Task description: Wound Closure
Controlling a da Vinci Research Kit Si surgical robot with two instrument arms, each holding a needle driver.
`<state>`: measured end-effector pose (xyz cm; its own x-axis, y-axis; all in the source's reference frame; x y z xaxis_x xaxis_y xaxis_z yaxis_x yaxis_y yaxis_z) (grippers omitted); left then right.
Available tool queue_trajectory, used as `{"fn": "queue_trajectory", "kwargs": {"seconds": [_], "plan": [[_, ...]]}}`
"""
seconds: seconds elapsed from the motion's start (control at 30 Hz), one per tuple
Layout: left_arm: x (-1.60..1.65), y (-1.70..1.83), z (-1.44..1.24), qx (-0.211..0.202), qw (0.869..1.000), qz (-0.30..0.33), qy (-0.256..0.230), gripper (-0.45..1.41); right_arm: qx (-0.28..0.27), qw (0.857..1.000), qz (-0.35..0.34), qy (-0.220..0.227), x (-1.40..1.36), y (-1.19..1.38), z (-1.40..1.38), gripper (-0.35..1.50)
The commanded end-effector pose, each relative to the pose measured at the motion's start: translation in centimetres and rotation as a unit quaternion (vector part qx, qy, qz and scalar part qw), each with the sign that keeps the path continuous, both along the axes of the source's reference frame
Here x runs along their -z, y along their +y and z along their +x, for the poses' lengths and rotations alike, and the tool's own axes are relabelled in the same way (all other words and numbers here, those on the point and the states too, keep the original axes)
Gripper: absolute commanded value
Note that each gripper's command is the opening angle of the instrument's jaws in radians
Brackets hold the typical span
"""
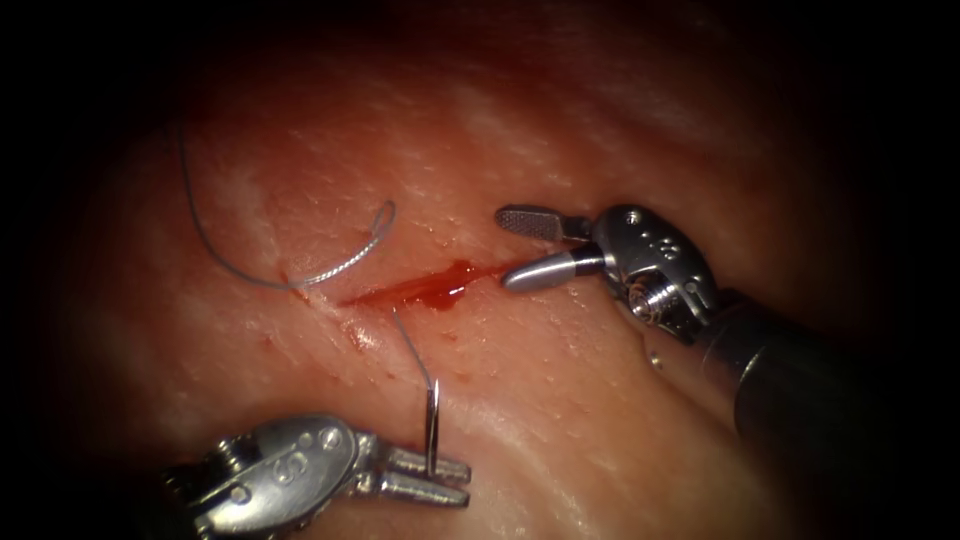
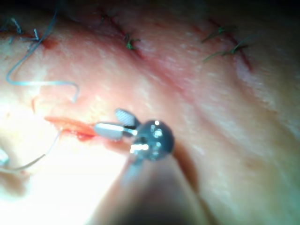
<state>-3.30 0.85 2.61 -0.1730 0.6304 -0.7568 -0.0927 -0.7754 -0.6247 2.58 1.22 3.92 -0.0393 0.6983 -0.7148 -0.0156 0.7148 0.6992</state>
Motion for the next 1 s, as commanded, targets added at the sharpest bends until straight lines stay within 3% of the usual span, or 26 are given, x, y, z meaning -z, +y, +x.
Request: {"fn": "queue_trajectory", "kwargs": {"seconds": [0.03, 0.3, 0.53, 0.8, 1.0], "plan": [[-0.05, 0.03, -0.05, -0.003, 0.999, -0.034, 0.006, -0.45, 0.000, 1.000, 0.001, 0.002, -0.02, 0.04, 0.08, 1.06], [-0.13, 0.44, 0.06, 0.025, 0.977, -0.194, 0.082, -0.45, -0.001, 1.000, 0.026, 0.003, 0.04, 0.01, 0.09, 1.08], [-0.06, 0.85, 0.16, 0.039, 0.956, -0.265, 0.118, -0.45, -0.001, 0.999, 0.042, 0.004, 0.09, -0.02, 0.09, 1.06], [0.26, 1.25, 0.20, 0.062, 0.947, -0.293, 0.115, -0.45, -0.001, 0.999, 0.045, 0.004, 0.12, -0.04, 0.10, 1.06], [0.45, 1.32, 0.21, 0.069, 0.941, -0.313, 0.109, -0.45, -0.002, 0.998, 0.057, 0.005, 0.12, -0.03, 0.10, 1.06]]}}
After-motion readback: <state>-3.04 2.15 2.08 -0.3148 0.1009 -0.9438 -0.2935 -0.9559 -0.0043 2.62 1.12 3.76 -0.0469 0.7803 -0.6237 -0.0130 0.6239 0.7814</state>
